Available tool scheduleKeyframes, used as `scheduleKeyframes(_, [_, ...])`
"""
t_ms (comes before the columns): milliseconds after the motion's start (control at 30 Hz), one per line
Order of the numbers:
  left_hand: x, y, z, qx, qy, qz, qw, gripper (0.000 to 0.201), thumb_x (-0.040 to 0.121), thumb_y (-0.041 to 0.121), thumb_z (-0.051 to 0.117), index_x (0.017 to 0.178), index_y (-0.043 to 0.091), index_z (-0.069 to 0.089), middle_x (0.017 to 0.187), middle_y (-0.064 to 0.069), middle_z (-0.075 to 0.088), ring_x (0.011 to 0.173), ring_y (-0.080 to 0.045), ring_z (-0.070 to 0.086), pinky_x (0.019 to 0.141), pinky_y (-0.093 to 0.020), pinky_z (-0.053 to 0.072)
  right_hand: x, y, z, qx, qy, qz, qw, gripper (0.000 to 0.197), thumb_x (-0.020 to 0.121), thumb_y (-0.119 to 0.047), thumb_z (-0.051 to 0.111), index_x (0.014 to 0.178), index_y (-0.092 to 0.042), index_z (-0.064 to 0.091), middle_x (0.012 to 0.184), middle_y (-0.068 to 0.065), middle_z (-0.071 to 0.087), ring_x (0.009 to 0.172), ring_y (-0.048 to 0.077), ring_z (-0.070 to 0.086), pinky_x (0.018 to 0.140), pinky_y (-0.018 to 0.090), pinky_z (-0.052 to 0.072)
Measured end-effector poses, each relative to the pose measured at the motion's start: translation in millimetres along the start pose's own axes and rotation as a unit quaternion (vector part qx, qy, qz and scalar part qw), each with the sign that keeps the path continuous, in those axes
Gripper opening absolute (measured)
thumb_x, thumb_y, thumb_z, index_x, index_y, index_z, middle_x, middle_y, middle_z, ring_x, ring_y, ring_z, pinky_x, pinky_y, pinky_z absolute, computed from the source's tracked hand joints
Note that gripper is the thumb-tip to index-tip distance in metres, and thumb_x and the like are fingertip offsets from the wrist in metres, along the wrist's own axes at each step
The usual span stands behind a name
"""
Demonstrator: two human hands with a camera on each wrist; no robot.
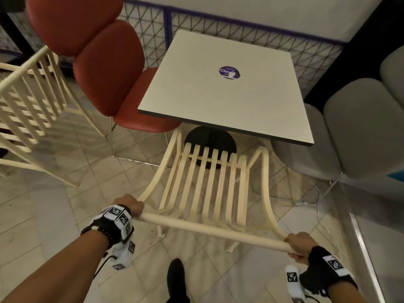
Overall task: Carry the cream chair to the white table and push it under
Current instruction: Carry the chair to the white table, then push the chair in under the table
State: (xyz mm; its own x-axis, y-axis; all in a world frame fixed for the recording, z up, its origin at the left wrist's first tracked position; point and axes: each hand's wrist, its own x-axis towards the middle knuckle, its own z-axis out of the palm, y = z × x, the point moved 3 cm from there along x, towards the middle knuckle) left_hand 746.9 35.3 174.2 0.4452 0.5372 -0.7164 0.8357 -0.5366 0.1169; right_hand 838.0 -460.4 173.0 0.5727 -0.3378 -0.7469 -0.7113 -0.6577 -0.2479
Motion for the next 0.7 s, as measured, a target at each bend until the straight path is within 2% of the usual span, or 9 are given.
scheduleKeyframes(200, [31.5,48.5,-27.1,0.029,0.026,0.019,0.999,0.038,0.092,0.026,0.053,0.113,-0.004,0.062,0.112,-0.018,0.066,0.101,-0.032,0.064,0.075,-0.032,0.048,27.3,-54.2,-15.4,0.025,0.042,-0.019,0.999,0.027,0.086,-0.012,0.06,0.093,0.014,0.063,0.056,0.017,0.059,0.038,0.021,0.05,0.036,0.017,0.036])
scheduleKeyframes(300, [46.5,65.5,-40.0,0.022,0.036,0.039,0.998,0.038,0.09,0.028,0.054,0.108,-0.003,0.066,0.108,-0.018,0.068,0.1,-0.033,0.064,0.074,-0.031,0.048,38.9,-71.2,-18.8,0.072,0.066,-0.033,0.995,0.034,0.085,-0.02,0.066,0.093,0.013,0.065,0.058,0.016,0.061,0.04,0.02,0.051,0.036,0.019,0.04])
scheduleKeyframes(333, [50.0,69.0,-41.5,0.015,0.034,0.044,0.998,0.039,0.09,0.031,0.054,0.106,-0.002,0.067,0.106,-0.018,0.069,0.098,-0.033,0.065,0.072,-0.031,0.047,40.1,-74.8,-18.9,0.095,0.073,-0.032,0.992,0.037,0.085,-0.024,0.067,0.093,0.012,0.065,0.062,0.017,0.063,0.045,0.023,0.055,0.041,0.024,0.047])
scheduleKeyframes(400, [55.6,71.5,-40.1,0.004,0.038,0.051,0.998,0.047,0.092,0.041,0.05,0.106,-0.002,0.066,0.105,-0.018,0.069,0.092,-0.033,0.065,0.071,-0.032,0.047,40.7,-80.7,-20.1,0.078,0.09,-0.055,0.991,0.048,0.087,-0.041,0.062,0.092,0.007,0.067,0.07,0.018,0.066,0.059,0.03,0.063,0.064,0.042,0.06])
scheduleKeyframes(466, [49.9,72.7,-37.5,0.038,0.07,0.075,0.994,0.057,0.094,0.053,0.041,0.113,0.004,0.061,0.111,-0.017,0.065,0.093,-0.031,0.06,0.077,-0.036,0.047,28.5,-87.7,-19.9,-0.063,0.112,-0.131,0.983,0.065,0.085,-0.064,0.049,0.093,-0.003,0.069,0.085,0.016,0.068,0.077,0.032,0.064,0.081,0.049,0.057])
scheduleKeyframes(500, [43.5,74.1,-36.1,0.079,0.101,0.103,0.986,0.059,0.093,0.059,0.036,0.118,0.01,0.058,0.115,-0.015,0.061,0.099,-0.031,0.057,0.084,-0.04,0.046,18.1,-91.2,-18.1,-0.142,0.124,-0.178,0.966,0.07,0.082,-0.073,0.044,0.099,-0.01,0.068,0.097,0.013,0.065,0.089,0.03,0.061,0.085,0.048,0.054])
scheduleKeyframes(566, [24.6,82.5,-31.7,0.16,0.149,0.2,0.955,0.061,0.09,0.067,0.029,0.121,0.021,0.055,0.121,-0.009,0.056,0.109,-0.029,0.052,0.093,-0.047,0.042,-4.7,-98.8,-5.4,-0.299,0.13,-0.279,0.903,0.077,0.074,-0.085,0.036,0.114,-0.025,0.062,0.115,0.003,0.057,0.107,0.024,0.051,0.093,0.05,0.046])
scheduleKeyframes(633, [3.9,96.4,-20.3,0.202,0.115,0.315,0.92,0.067,0.085,0.075,0.025,0.117,0.026,0.058,0.114,-0.002,0.06,0.103,-0.022,0.054,0.092,-0.043,0.042,-22.2,-110.5,15.4,-0.416,0.087,-0.361,0.83,0.092,0.064,-0.095,0.023,0.119,-0.029,0.055,0.115,-0.005,0.056,0.109,0.018,0.049,0.099,0.045,0.041])
scheduleKeyframes(699, [-8.5,109.6,-6.3,0.248,0.06,0.38,0.889,0.08,0.074,0.086,0.019,0.108,0.024,0.057,0.099,0.002,0.062,0.088,-0.018,0.056,0.083,-0.038,0.046,-22.0,-123.9,30.8,-0.456,0.051,-0.388,0.799,0.104,0.057,-0.097,0.016,0.123,-0.025,0.051,0.113,-0.004,0.061,0.103,0.019,0.055,0.094,0.039,0.046])
